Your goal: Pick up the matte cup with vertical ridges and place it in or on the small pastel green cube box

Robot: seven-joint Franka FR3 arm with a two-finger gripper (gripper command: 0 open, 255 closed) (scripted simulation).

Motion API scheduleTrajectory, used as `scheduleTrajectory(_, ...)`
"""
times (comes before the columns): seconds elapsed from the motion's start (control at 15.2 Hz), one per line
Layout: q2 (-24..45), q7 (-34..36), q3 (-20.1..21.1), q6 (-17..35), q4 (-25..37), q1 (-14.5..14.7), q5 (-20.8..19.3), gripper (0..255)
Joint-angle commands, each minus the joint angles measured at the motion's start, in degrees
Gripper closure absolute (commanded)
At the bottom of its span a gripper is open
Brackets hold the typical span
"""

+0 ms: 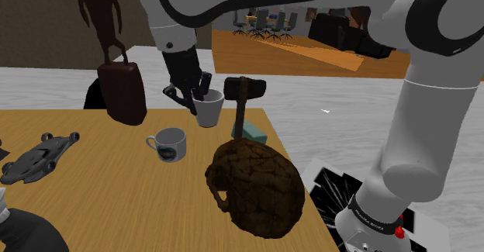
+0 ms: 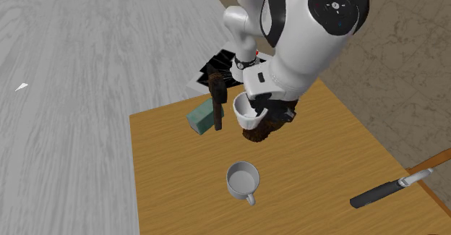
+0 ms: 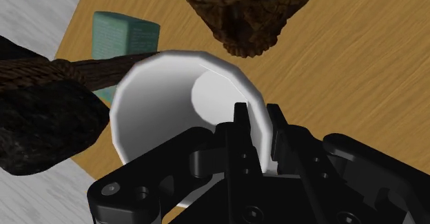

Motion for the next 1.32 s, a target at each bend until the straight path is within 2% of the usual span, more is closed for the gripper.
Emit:
scheduleTrajectory(0.0,-3.8,-3.1,-0.8,1.3,-4.1,-2.3,1.5,255)
scheduleTrajectory(0.46,-15.3,-14.3,-5.7,4.2,-15.9,-8.0,5.2,255)
scheduleTrajectory(0.92,-23.7,-25.4,-12.3,5.9,-24.0,-12.1,5.9,255)
scheduleTrajectory(1.25,-23.4,-24.9,-12.2,9.7,-27.6,-12.0,5.8,255)
